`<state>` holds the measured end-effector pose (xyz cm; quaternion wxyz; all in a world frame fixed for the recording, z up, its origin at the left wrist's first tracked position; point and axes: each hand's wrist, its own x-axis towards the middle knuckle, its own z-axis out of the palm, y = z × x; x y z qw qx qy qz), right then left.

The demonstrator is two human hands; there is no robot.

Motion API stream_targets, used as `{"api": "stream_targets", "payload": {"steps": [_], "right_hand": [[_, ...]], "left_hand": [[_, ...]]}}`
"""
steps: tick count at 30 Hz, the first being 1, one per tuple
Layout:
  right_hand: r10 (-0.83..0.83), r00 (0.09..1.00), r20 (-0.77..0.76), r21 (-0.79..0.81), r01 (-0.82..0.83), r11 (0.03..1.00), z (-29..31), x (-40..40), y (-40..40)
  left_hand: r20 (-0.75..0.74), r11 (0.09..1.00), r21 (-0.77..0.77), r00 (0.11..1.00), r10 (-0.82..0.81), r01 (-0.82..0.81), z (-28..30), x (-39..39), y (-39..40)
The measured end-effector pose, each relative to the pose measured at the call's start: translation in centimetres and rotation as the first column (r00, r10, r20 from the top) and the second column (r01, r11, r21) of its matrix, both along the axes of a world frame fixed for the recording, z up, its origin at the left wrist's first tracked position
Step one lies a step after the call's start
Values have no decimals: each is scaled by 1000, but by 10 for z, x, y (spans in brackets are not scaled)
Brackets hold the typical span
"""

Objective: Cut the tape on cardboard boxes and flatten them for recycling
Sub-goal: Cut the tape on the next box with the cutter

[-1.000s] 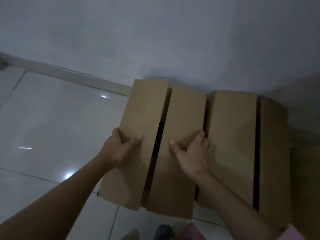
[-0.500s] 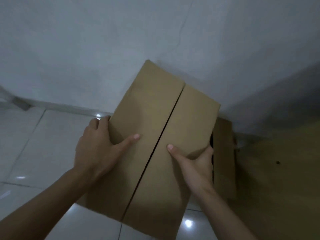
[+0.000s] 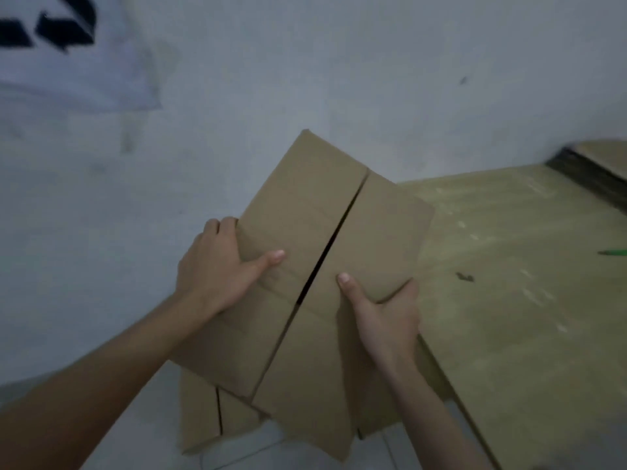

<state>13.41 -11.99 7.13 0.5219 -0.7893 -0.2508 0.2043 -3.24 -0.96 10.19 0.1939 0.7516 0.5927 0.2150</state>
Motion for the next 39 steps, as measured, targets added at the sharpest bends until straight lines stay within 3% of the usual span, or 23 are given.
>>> {"api": "stream_targets", "payload": {"steps": [4, 6, 10, 13, 18, 20, 22, 26, 31, 33, 35, 37, 39], "right_hand": [[-49, 997, 62, 9, 49, 999, 35, 74, -41], [19, 998, 52, 18, -19, 1000, 40, 122, -62], [188, 970, -156, 81, -177, 981, 31, 223, -105], [204, 948, -244, 61, -195, 979, 15, 282, -132], [110, 920, -377, -33, -132, 991, -17, 358, -150], [85, 857, -507, -164, -193, 967, -19, 376, -147], [60, 789, -612, -197, -226, 954, -19, 391, -141], [71, 726, -684, -192, -274, 942, -18, 422, -121], [153, 564, -812, -83, -372, 925, -14, 460, -91], [193, 593, -782, -91, -415, 905, 3, 475, -74], [262, 730, -632, -144, -442, 886, 31, 494, -50], [368, 832, -415, -143, -459, 877, 61, 520, -26], [445, 889, -106, -173, -457, 872, 82, 547, -9]], "left_hand": [[41, 993, -109, 998, -43, 48, 17, 80, -23], [112, 982, -187, 994, -5, 26, 13, 123, -33], [265, 922, -384, 951, 159, -47, -11, 212, -51], [255, 871, -482, 936, 242, -94, -35, 275, -65], [158, 834, -495, 919, 361, -243, -49, 354, -65], [143, 812, -510, 903, 406, -285, -49, 378, -62], [159, 793, -523, 878, 451, -312, -49, 396, -60], [170, 805, -473, 859, 483, -359, -54, 414, -52], [257, 785, -505, 805, 534, -359, -72, 418, -35], [310, 755, -567, 764, 566, -329, -65, 428, -26], [379, 760, -594, 741, 554, -265, -56, 444, -15], [381, 789, -563, 770, 512, -246, -46, 464, -1], [348, 818, -516, 811, 471, -254, -38, 481, 9]]}}
